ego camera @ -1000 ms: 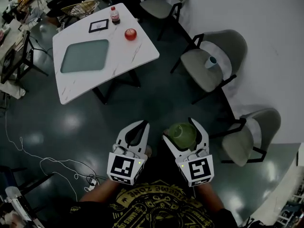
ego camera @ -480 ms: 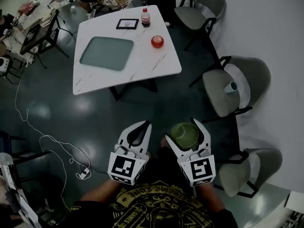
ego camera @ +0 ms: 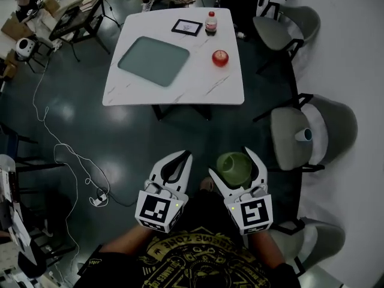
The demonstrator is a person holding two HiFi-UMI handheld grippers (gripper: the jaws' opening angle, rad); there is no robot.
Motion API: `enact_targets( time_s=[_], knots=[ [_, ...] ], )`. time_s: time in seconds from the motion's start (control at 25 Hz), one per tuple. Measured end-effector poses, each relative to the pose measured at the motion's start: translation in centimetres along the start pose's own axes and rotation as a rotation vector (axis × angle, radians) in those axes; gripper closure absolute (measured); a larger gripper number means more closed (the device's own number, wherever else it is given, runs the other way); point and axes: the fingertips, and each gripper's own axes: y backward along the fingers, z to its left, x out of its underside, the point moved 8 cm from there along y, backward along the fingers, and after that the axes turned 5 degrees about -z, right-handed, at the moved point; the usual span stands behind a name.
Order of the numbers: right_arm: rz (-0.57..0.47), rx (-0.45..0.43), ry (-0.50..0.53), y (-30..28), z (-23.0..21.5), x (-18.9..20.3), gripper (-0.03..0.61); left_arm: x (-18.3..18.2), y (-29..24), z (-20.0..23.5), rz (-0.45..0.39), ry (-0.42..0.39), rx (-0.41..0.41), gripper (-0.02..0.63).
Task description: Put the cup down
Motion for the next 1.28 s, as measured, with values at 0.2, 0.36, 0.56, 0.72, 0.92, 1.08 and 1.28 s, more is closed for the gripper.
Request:
enact_targets(
  time_s=[0.2, 0.36, 0.56, 0.72, 0.92, 1.08, 1.28],
  knots=[
    [-0.01, -0.086, 0.023, -1.1, -1.0, -0.2, 0.178, -0.2, -0.3, -0.4, -0.021, 0.001, -0.081, 0.589],
    [-0.015, -0.133, 0.028, -2.2, -1.0, -0.6, 0.178, -0.8, 0.5, 0.0, -0.036, -0.003, -0.134, 0.589],
    [-0.009, -0.175, 0.041, -4.0, -0.3, -0.7, 0.178, -0.4, 1.1, 1.8, -0.043, 0.046, -0.18, 0.591],
    [0.003, -0.163, 0.028, -5.6, -0.3, 0.1, 0.178, -0.3, 0.3, 3.3, -0.05, 0.05, -0.176, 0.603],
    [0.016, -0.141, 0.028, -8.1, -0.8, -0.7, 0.178, -1.5, -1.4, 5.5, -0.052, 0.015, -0.146, 0.603],
    [0.018, -0.135, 0.034, -10.7, -1.1, -2.0, 0.178, -2.2, -2.7, 8.1, -0.046, 0.01, -0.143, 0.603],
    [0.027, -0.134, 0.038, -14.1, -1.2, -3.2, 0.178, -3.0, -4.5, 11.2, -0.054, 0.015, -0.128, 0.603]
  ],
)
